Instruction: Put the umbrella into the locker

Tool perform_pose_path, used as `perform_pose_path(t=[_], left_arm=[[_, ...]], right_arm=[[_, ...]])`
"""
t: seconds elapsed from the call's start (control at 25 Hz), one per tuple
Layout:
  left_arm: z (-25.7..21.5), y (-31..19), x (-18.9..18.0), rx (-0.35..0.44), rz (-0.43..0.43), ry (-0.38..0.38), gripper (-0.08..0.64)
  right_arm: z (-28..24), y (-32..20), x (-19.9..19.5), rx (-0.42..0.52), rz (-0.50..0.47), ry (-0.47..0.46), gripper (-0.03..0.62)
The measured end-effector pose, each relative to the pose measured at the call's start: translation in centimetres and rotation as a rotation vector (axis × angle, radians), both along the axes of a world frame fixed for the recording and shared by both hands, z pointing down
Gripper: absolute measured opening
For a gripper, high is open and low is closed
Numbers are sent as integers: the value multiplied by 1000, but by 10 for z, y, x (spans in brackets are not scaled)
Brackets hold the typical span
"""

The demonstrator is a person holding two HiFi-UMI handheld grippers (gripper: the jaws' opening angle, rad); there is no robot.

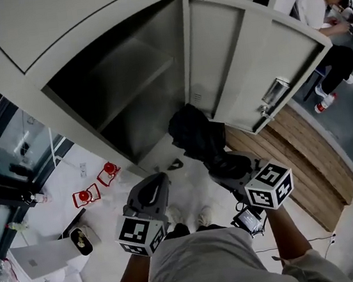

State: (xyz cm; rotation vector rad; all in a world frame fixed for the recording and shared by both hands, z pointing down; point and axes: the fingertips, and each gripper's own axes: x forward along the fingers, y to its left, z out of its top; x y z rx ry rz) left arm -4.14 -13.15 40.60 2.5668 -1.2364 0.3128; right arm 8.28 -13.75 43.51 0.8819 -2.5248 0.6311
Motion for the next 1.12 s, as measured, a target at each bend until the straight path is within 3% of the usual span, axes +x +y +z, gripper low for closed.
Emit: perform_pose_path(t=[1.12], left_arm=[[3,-8,-47,3,-69,24,20]], right_arm=[[6,-60,-61,-24,-92,68,247]])
